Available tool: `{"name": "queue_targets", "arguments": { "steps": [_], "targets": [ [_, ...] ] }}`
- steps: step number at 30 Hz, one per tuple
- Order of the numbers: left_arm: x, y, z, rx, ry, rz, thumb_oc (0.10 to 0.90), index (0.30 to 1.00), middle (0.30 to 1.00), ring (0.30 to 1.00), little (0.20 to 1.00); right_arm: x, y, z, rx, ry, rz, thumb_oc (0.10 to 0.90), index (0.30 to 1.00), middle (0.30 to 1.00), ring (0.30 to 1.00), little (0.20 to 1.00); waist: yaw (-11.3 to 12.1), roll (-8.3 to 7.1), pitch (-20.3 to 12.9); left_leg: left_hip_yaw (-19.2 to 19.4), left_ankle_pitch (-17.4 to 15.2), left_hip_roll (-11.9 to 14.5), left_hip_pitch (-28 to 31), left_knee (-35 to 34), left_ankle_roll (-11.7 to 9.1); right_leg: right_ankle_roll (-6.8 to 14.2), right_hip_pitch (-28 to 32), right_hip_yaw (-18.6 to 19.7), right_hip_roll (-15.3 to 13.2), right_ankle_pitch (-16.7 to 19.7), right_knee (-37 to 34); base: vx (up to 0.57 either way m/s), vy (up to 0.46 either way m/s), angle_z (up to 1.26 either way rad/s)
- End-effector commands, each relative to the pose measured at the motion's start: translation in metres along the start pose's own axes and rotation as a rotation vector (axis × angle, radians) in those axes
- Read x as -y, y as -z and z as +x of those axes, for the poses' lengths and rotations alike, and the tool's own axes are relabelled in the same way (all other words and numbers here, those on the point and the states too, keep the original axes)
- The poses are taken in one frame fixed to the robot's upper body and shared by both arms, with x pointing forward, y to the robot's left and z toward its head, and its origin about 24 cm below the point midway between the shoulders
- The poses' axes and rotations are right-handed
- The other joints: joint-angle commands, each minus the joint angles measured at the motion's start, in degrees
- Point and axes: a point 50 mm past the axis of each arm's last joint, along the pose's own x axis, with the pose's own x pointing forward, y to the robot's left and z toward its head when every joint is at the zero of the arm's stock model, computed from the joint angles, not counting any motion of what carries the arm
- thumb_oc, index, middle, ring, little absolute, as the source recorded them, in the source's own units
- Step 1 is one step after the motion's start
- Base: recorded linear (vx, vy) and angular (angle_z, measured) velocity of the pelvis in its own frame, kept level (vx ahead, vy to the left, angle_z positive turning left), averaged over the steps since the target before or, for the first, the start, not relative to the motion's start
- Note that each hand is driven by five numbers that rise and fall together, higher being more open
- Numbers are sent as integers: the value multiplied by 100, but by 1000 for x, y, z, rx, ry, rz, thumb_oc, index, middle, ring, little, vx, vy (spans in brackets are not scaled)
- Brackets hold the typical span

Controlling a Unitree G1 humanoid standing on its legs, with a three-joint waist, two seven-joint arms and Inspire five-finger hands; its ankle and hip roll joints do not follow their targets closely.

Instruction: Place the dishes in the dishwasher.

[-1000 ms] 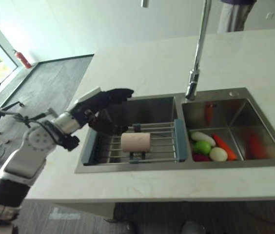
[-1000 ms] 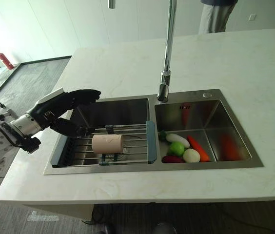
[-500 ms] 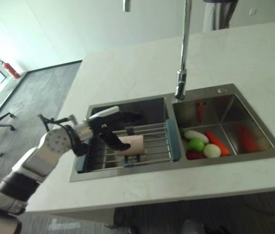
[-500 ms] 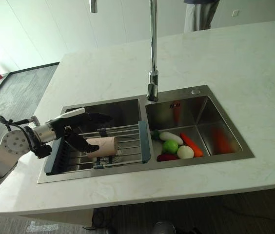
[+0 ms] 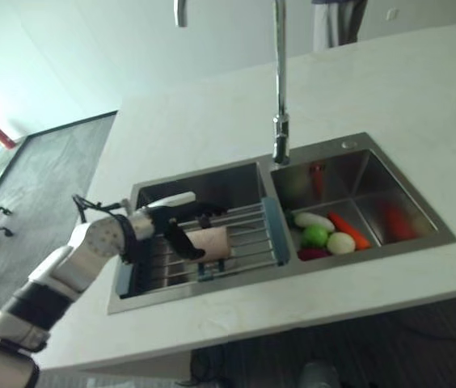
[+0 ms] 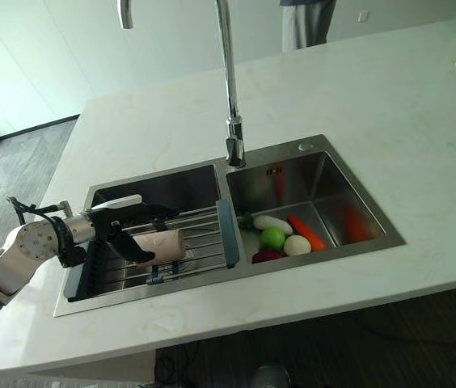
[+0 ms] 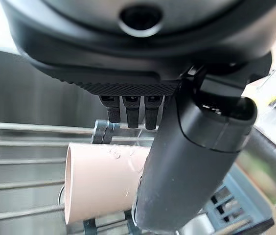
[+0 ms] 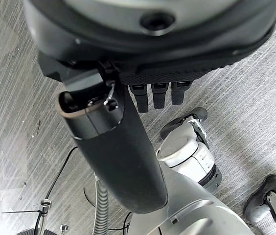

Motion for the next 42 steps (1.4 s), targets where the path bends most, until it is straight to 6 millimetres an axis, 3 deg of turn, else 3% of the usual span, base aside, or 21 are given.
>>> {"name": "queue_targets", "arguments": {
  "steps": [1,19,31,32,33,34,42],
  "targets": [
    [-59,-35,-9,76,-175,112,800,900,900,900,900,1,-30,2,138,-33,3,800,900,900,900,900,-117,32,165,35,-1243,37,31,940,88,669,293,289,-40,197,-637,19,18,-7],
    [-47,-12,-6,-113,-152,123,800,900,900,900,900,1,-41,1,186,-39,-6,800,900,900,900,900,-91,159,333,-43,-1185,-53,-102,940,88,679,206,297,-101,208,-637,3,9,-1],
    [-38,7,-11,-220,-136,239,800,900,900,900,900,1,-47,1,202,-51,-27,800,900,900,900,900,-38,198,413,-110,-1138,-93,-185,940,82,672,198,254,-130,199,-637,2,10,1],
    [-34,9,-9,-227,-119,263,584,575,575,575,575,-1,-49,1,208,-57,-32,800,900,900,900,900,-38,197,421,-117,-1138,-102,-196,940,82,674,191,252,-135,200,-637,2,32,0],
    [-33,10,-9,-227,-116,263,525,488,488,488,488,-1,-49,1,209,-58,-33,800,900,900,900,900,-37,195,420,-117,-1139,-102,-197,940,83,674,191,251,-135,200,-637,5,35,0],
    [-30,12,-8,-232,-90,277,400,300,300,300,300,-2,-49,1,213,-60,-36,800,900,900,900,900,-33,186,425,-118,-1137,-101,-200,940,84,674,191,244,-137,201,-637,0,0,0],
    [-17,9,0,-197,-2,271,400,300,300,300,300,-3,-53,1,219,-60,-47,800,900,900,900,900,-41,133,445,-88,-1129,-65,-195,940,80,679,199,201,-146,204,-637,0,0,0]
  ]
}}
